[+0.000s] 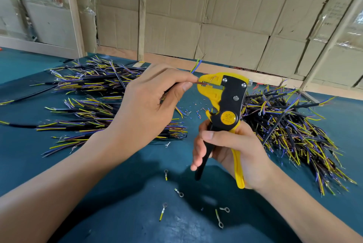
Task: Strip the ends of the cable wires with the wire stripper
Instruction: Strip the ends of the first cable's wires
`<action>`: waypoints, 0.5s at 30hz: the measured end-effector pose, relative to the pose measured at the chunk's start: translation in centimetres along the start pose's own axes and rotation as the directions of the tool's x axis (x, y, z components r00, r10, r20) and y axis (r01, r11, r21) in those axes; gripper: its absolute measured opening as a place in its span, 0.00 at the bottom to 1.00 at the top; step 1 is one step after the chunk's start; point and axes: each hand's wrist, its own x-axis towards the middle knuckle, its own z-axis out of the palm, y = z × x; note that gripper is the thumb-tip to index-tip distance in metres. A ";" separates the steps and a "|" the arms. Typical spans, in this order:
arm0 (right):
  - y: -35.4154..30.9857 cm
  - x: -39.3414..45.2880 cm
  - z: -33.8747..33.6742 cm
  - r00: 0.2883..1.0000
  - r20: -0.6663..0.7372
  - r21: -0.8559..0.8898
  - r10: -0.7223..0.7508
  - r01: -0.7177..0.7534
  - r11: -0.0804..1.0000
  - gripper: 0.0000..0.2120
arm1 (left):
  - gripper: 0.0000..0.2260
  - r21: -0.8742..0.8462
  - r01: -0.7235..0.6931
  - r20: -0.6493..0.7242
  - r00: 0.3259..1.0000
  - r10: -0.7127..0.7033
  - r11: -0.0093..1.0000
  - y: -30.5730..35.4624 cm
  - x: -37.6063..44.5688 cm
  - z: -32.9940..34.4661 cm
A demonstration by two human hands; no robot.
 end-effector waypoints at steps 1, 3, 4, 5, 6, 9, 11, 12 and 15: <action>0.0 0.0 -0.1 1.000 -0.003 -0.011 0.002 -0.002 1.000 0.07 | 0.06 -0.001 -0.002 -0.003 1.000 0.002 1.000 0.0 0.0 0.0; 0.0 0.0 -0.1 1.000 -0.008 -0.026 0.004 -0.005 1.000 0.07 | 0.06 -0.003 -0.007 -0.005 1.000 0.007 1.000 0.0 0.0 0.0; 0.0 0.1 0.0 1.000 -0.009 -0.026 0.006 -0.006 1.000 0.07 | 0.07 -0.001 -0.011 -0.007 1.000 0.011 1.000 0.0 0.0 0.0; 0.0 0.1 0.0 1.000 -0.010 -0.023 0.007 -0.008 1.000 0.07 | 0.07 0.003 -0.018 -0.009 1.000 0.018 1.000 0.0 -0.1 0.0; 0.0 0.0 0.0 1.000 -0.011 -0.023 0.008 -0.008 1.000 0.07 | 0.07 0.007 -0.027 -0.013 1.000 0.027 1.000 0.0 -0.1 0.0; -0.1 0.0 0.3 0.999 -0.043 -0.036 0.011 -0.013 0.999 0.08 | 0.07 0.021 -0.077 -0.022 0.997 0.078 0.997 -0.3 -0.1 0.0; -0.2 0.0 0.6 0.990 -0.138 -0.042 0.019 -0.025 0.999 0.09 | 0.08 0.034 -0.117 -0.016 0.993 0.117 0.993 -0.7 -0.1 0.1; -0.2 0.0 0.8 0.978 -0.208 -0.050 0.016 -0.027 0.998 0.11 | 0.08 0.035 -0.133 -0.010 0.991 0.134 0.990 -0.8 -0.1 0.3; -0.3 -0.1 1.0 0.954 -0.299 -0.071 0.011 -0.033 0.997 0.13 | 0.08 0.035 -0.144 -0.002 0.990 0.144 0.989 -1.2 -0.2 0.6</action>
